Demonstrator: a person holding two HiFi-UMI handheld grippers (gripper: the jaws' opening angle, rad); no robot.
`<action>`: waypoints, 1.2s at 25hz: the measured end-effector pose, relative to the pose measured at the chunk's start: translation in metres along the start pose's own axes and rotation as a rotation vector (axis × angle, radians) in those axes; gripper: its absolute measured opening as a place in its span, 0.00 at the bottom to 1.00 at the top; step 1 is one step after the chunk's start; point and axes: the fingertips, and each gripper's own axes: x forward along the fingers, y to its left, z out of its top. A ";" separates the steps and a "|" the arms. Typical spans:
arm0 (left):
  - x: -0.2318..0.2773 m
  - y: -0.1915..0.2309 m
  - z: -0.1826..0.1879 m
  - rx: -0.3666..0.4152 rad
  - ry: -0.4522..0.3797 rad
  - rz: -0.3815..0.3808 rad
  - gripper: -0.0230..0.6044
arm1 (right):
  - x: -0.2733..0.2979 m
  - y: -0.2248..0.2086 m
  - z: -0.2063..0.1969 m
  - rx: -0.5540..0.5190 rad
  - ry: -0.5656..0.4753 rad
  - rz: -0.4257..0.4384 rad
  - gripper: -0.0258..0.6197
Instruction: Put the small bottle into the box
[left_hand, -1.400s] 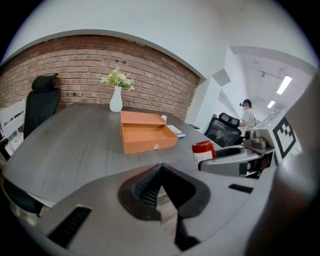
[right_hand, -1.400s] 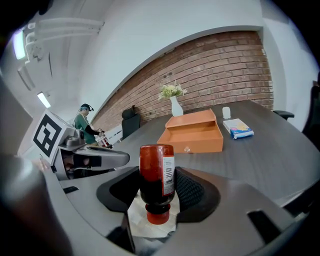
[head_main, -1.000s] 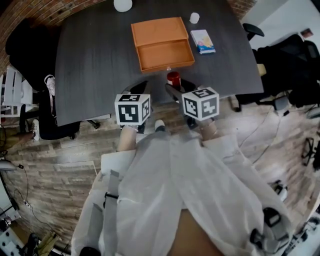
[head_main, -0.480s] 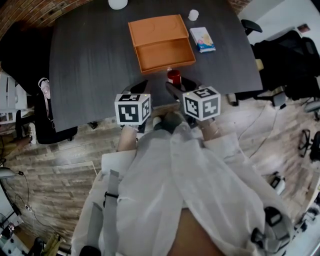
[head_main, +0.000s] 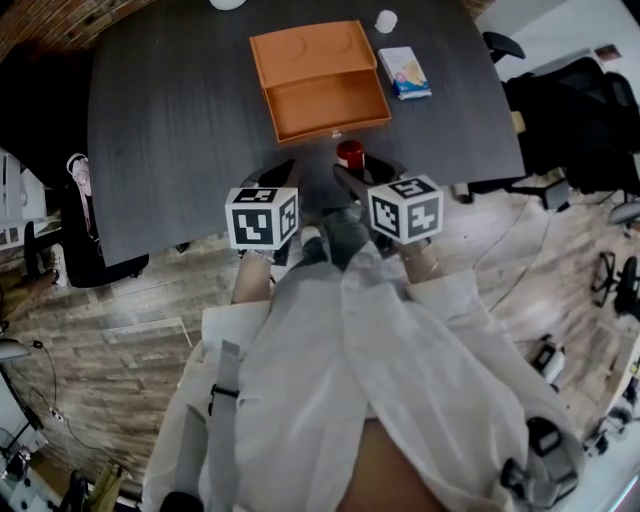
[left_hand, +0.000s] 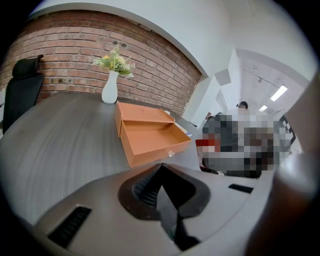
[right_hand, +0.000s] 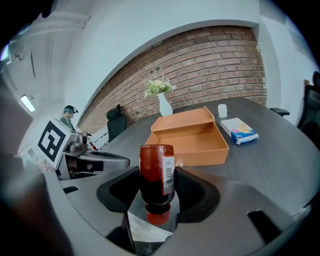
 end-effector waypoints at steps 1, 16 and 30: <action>0.001 0.002 0.000 -0.008 0.000 0.004 0.04 | 0.002 -0.002 0.001 0.001 0.002 0.002 0.36; 0.032 0.021 0.037 -0.064 -0.006 0.026 0.04 | 0.046 -0.034 0.042 -0.016 0.058 0.070 0.37; 0.044 0.045 0.055 -0.135 -0.022 0.095 0.04 | 0.074 -0.047 0.093 -0.200 0.135 0.158 0.37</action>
